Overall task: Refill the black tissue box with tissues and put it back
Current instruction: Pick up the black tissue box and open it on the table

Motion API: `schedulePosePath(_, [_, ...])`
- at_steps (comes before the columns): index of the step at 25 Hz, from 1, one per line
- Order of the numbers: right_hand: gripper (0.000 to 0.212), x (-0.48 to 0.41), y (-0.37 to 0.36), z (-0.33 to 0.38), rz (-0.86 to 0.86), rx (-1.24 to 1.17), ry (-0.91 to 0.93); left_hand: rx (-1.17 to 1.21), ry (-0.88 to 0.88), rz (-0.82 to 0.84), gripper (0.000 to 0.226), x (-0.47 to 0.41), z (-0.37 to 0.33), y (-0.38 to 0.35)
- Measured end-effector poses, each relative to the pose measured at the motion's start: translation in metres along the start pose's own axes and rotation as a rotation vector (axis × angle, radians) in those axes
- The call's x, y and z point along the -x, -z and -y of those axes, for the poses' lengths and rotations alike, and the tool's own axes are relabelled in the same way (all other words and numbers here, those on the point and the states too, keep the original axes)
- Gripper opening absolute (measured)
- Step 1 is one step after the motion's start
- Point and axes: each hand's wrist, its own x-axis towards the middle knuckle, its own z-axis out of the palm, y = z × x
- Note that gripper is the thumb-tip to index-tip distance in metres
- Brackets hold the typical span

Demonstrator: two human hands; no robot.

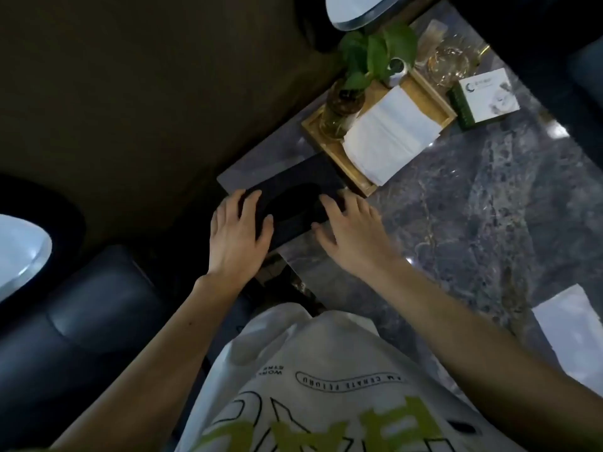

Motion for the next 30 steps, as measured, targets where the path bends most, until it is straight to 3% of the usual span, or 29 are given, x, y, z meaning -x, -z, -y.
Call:
schedulePosePath(11, [0.046, -0.019, -0.023, 0.014, 0.038, 0.026, -0.003, 0.213, 0.273, 0.141, 0.059, -0.021, 0.035, -0.017])
schedulePosePath(17, [0.044, -0.016, -0.032, 0.008, 0.001, -0.139, -0.043, 0.573, 0.373, 0.102, 0.053, -0.037, 0.039, -0.025])
schedulePosePath(23, [0.046, -0.013, -0.038, 0.01, -0.037, -0.279, -0.091, 0.844, 0.588, 0.128, 0.046, -0.053, 0.04, -0.02])
schedulePosePath(30, [0.028, -0.017, -0.032, 0.007, -0.129, -0.605, -0.261, 1.087, 0.698, 0.266, 0.063, -0.043, 0.031, -0.006])
